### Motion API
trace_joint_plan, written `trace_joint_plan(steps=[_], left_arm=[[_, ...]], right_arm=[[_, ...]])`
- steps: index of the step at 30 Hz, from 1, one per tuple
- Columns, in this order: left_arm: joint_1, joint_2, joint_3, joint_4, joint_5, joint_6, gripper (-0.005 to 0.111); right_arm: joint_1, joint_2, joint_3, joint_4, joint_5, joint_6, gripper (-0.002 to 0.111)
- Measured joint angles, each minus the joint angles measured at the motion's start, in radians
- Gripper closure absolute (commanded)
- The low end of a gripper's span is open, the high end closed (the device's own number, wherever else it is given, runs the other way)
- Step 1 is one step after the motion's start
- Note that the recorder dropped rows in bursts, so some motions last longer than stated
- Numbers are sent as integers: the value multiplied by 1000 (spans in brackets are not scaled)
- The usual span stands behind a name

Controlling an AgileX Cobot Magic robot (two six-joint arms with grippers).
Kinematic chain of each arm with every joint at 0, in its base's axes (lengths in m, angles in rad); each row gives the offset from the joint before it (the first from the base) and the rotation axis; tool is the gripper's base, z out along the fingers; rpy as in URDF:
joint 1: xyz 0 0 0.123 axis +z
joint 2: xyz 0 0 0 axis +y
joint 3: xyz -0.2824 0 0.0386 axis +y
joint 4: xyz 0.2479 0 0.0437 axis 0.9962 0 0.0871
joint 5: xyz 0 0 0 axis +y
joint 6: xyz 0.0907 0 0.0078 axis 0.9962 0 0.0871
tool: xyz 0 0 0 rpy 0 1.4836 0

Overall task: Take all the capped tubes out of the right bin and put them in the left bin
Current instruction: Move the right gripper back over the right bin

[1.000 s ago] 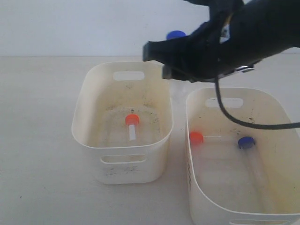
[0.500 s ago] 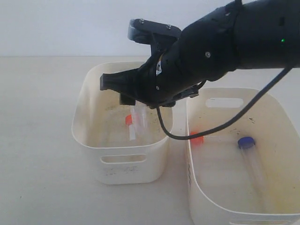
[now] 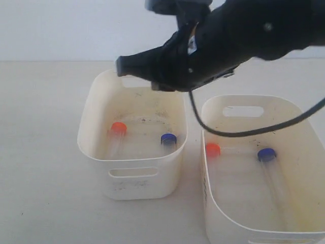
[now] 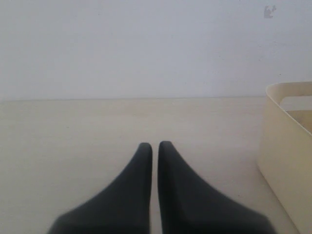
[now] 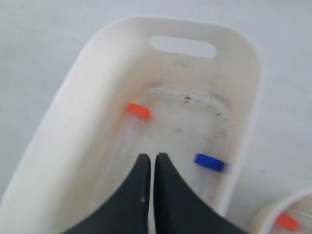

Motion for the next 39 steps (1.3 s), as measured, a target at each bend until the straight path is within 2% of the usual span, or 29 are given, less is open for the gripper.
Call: trace_joint_plan(steps=[5,8,20,28,39], left_arm=[[0,0,0,0,0,0,103],[0,0,0,0,0,0,103],[0,0,0,0,0,0,103],[0,0,0,0,0,0,103],[0,0,0,0,0,0,103]], right_arm=[[-76,-53,2,-183,258,131,108],[-87,-54,37,-203,318,144,108],[-89,-54,258,-190,196,203,108],[-178,-54,315,-134,181,182,108],[-180,-54,364,-125,106,167,108]])
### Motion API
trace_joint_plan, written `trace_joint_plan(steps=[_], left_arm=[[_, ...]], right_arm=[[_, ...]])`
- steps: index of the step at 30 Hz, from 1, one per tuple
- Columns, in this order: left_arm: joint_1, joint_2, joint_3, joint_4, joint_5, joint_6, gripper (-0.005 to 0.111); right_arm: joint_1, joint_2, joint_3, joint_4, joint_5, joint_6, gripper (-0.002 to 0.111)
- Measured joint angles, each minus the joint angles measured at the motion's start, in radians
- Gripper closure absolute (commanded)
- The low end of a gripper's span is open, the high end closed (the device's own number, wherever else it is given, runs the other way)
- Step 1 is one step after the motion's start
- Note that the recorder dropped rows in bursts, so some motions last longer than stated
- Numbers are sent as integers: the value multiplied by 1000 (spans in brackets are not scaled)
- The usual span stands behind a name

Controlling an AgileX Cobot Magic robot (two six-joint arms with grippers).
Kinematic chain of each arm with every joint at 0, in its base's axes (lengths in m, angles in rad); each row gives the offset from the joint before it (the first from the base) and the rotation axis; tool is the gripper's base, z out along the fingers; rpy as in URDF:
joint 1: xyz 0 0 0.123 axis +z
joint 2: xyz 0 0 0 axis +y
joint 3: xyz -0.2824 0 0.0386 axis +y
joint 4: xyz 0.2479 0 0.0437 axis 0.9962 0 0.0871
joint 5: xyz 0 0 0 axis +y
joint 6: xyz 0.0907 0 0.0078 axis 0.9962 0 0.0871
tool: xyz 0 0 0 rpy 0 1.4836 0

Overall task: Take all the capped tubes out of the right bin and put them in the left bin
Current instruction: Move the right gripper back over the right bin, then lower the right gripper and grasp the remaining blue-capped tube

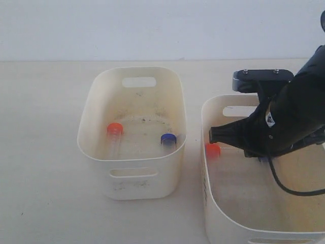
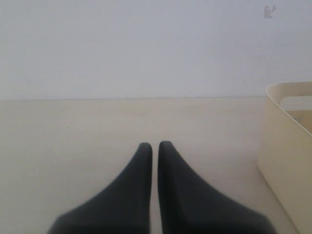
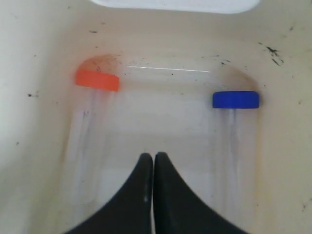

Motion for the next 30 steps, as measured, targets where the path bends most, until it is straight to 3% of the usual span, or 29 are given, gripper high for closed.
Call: trace_joint_plan(steps=[12,14,17,22,24,30], left_arm=[[0,0,0,0,0,0,103],[0,0,0,0,0,0,103],[0,0,0,0,0,0,103],[0,0,0,0,0,0,103],[0,0,0,0,0,0,103],[0,0,0,0,0,0,103]], right_arm=[[0,125,0,-19,27,37,108],[0,133,0,-45,27,82,102],[0,138,0,-77,27,118,81],[0,137,0,-92,27,137,18],[0,137,0,-95,27,137,4],[0,137,0,-101,27,126,3]])
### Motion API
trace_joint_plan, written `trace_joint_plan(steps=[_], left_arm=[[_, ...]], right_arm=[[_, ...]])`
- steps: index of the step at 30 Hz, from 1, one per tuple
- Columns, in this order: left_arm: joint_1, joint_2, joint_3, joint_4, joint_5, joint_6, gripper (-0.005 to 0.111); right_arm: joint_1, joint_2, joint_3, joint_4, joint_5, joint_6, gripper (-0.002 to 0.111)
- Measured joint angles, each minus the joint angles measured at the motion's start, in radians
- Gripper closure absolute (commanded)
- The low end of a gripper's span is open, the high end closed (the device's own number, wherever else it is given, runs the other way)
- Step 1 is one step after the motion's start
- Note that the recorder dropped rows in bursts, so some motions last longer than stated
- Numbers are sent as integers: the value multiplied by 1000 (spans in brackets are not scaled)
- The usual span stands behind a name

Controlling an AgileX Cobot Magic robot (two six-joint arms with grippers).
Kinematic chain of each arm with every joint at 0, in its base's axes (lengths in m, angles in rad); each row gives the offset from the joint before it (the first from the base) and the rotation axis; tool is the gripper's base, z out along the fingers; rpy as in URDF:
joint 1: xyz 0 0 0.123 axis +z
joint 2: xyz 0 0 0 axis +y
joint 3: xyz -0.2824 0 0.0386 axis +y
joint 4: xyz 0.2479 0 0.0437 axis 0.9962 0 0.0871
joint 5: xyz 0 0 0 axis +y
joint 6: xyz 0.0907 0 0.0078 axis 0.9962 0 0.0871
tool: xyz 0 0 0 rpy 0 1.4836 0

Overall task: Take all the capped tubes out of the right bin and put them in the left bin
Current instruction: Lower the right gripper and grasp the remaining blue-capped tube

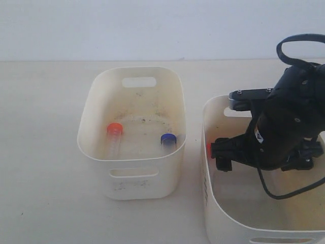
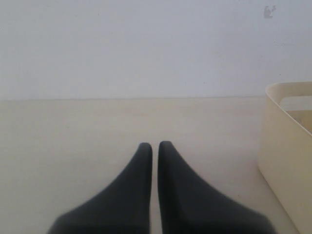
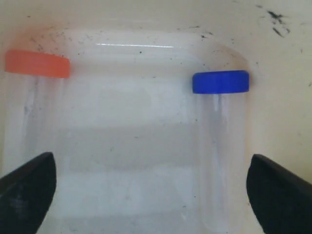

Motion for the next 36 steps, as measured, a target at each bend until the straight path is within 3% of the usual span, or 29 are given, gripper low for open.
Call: trace_joint_plan(steps=[29,31,33,34,36], left_arm=[[0,0,0,0,0,0,103],[0,0,0,0,0,0,103],[0,0,0,0,0,0,103],[0,0,0,0,0,0,103],[0,0,0,0,0,0,103]], right_arm=[[2,134,-9,17,14,1,5],[2,134,-9,17,13,1,19],[2,138,-9,26,-4,1,43],[2,140,-9,26,-6,1,62],[2,142,-9,26,-10,1,84]])
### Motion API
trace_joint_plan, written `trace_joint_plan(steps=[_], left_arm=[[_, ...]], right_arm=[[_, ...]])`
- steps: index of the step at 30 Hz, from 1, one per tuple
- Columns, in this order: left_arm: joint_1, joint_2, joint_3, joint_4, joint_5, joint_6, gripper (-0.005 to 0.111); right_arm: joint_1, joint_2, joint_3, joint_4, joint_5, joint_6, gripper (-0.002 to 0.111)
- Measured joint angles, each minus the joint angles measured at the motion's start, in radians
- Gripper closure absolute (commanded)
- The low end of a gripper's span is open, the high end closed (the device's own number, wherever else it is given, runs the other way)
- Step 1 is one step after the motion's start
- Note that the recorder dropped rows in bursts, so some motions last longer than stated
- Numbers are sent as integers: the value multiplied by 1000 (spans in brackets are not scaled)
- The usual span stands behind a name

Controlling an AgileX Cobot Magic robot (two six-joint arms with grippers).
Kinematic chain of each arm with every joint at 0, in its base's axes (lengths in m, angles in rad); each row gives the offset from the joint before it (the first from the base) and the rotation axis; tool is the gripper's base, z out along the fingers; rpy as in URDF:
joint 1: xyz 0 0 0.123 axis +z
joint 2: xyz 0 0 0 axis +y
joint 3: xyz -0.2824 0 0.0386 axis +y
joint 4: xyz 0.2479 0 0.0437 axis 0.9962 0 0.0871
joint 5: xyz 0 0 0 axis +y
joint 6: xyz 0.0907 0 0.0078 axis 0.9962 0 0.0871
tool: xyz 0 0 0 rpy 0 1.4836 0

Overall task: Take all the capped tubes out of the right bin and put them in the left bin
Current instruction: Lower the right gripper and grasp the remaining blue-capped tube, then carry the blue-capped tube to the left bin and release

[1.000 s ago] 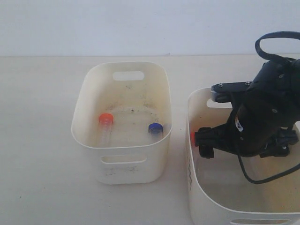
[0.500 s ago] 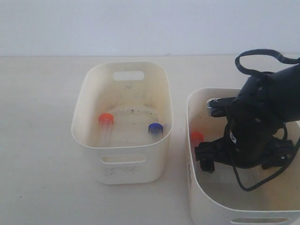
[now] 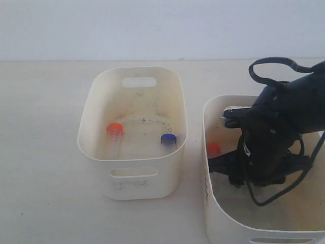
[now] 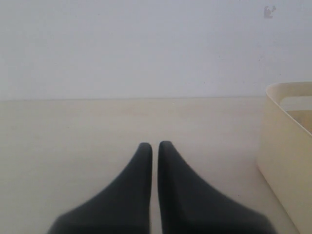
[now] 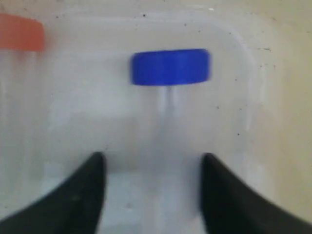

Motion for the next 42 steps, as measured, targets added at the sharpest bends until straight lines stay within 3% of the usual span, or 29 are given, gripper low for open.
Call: trace_joint_plan(steps=[2,6,9,19,32,42], left_arm=[[0,0,0,0,0,0,103],[0,0,0,0,0,0,103],[0,0,0,0,0,0,103],[0,0,0,0,0,0,103],[0,0,0,0,0,0,103],[0,0,0,0,0,0,103]], right_arm=[[0,0,0,0,0,0,94],[0,0,0,0,0,0,97],[0,0,0,0,0,0,108],[0,-76,8,-2,13,-33,108],[0,-420,-71,-19,100,-102,108],[163,-406,-287,45,22,-124,108]])
